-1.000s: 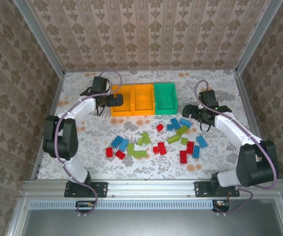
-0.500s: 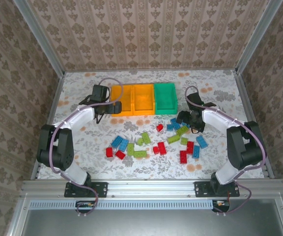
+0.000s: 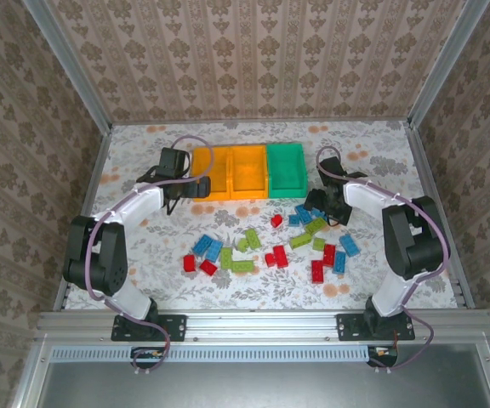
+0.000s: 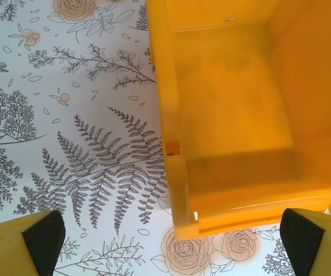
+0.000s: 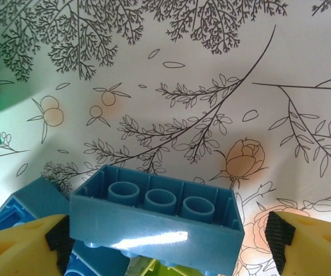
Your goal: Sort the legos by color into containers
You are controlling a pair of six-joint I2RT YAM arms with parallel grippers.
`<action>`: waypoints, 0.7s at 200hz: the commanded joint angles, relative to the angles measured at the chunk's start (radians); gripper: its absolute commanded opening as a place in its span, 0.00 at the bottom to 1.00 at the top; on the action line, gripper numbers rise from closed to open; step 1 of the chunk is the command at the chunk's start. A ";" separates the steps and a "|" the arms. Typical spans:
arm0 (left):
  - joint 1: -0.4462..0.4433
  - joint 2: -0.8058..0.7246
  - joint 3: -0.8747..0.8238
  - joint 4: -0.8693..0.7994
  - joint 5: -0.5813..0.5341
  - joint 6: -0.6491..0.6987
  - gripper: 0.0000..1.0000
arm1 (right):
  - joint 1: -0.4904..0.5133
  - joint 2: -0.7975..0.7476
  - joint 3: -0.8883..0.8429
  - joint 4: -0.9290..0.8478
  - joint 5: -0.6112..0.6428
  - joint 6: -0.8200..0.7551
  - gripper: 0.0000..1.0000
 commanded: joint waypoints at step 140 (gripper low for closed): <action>-0.018 -0.010 -0.036 -0.002 -0.030 -0.022 1.00 | 0.100 -0.099 0.177 0.085 0.036 -0.141 0.56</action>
